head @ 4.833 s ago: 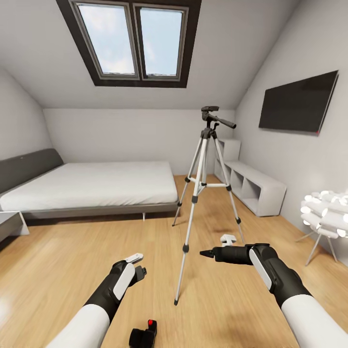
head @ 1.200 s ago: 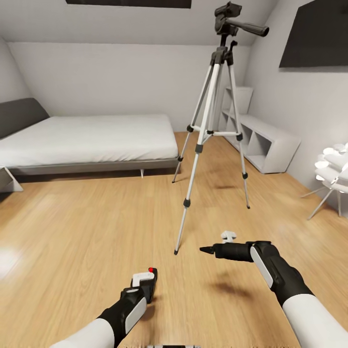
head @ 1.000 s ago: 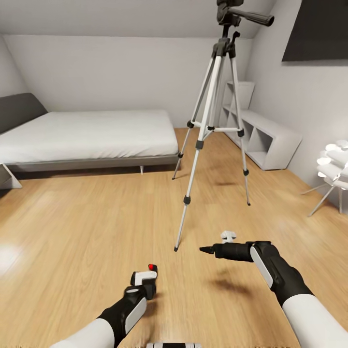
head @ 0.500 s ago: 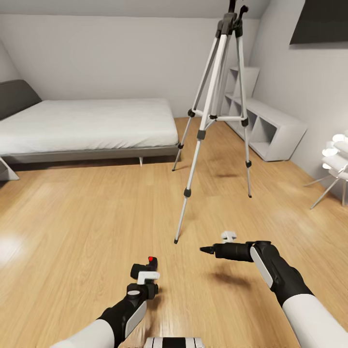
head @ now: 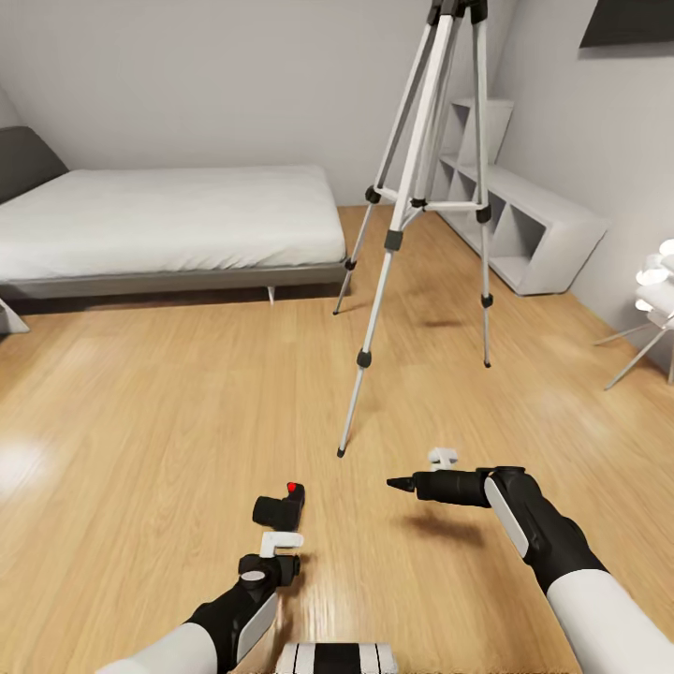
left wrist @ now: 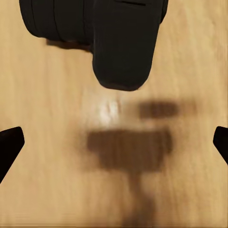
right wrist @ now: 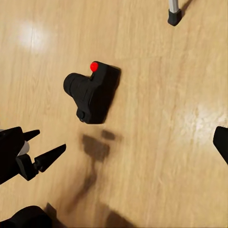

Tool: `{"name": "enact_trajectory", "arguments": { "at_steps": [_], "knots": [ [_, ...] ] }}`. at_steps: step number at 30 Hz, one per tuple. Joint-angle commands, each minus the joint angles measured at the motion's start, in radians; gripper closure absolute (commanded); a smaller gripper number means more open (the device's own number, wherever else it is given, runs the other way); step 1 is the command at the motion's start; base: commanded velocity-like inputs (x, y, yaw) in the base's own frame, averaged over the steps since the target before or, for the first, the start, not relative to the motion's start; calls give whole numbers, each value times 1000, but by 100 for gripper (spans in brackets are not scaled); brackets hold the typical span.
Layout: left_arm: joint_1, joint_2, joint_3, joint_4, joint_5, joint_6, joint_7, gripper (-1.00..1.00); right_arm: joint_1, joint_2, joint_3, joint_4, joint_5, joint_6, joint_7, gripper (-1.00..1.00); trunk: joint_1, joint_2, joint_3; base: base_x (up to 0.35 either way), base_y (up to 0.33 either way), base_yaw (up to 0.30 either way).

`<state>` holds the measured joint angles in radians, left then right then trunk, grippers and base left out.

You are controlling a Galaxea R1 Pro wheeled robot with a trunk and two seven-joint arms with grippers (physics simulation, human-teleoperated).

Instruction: Attach the digital camera to the camera tripod in the bedroom.

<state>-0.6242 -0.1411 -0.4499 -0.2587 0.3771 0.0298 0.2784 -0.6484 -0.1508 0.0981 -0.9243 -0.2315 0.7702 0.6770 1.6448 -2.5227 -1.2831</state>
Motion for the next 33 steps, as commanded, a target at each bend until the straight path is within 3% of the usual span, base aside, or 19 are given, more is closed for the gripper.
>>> {"name": "enact_trajectory", "arguments": {
  "at_steps": [1,18,27,33],
  "knots": [
    [0,1,-9,-1,6,3,7,-100,-1,-1,2,-1,-6,6,-2,-100,0,-1,-5,0,0,0],
    [0,1,-10,-3,5,1,13,-100,-2,-2,2,-1,-6,6,0,-100,8,-5,-70,0,0,0],
    [0,1,-11,-25,-14,-1,16,-100,-1,0,3,-1,-5,6,-3,-100,12,-7,-105,0,0,0],
    [-1,1,-12,-54,-16,0,17,-100,-1,0,2,-1,-6,5,-3,-100,12,-7,-105,0,0,0]
  ]
}}
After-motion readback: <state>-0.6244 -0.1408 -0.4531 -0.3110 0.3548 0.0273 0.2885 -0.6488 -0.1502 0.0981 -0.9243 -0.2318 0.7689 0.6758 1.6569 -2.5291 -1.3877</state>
